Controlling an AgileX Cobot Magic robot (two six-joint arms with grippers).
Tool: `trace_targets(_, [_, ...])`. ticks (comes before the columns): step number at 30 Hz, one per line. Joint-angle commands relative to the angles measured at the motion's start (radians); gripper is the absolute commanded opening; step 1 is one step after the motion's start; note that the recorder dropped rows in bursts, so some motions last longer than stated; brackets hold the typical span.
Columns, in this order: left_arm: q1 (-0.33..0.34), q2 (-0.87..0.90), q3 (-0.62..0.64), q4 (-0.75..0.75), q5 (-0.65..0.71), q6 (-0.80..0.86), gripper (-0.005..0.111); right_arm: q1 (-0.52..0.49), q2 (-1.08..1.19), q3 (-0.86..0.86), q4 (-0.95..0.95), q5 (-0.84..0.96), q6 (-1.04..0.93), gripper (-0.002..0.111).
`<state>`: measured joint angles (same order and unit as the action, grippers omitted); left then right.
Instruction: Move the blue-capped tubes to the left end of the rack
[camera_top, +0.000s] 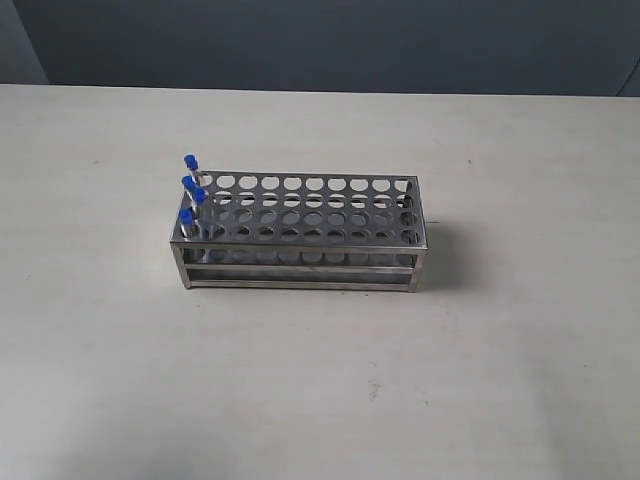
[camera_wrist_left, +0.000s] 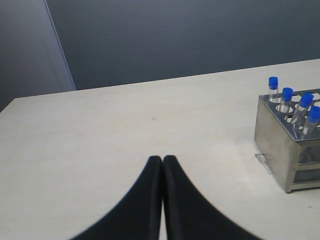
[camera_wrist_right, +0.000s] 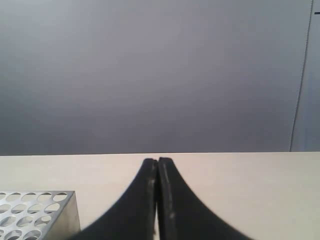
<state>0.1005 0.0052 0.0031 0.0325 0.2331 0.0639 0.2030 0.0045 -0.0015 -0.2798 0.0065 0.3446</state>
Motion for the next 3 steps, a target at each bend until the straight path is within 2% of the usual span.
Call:
trace_targets(1, [-0.004,-0.005,-0.003,0.006,-0.003,0.0,0.001,-0.005,-0.005,0.001,0.002,-0.007,-0.003,0.0])
trace_targets(3, [-0.004,-0.005,-0.003,0.006,-0.003,0.0,0.001,-0.005,-0.005,0.001,0.002,-0.007,-0.003,0.0])
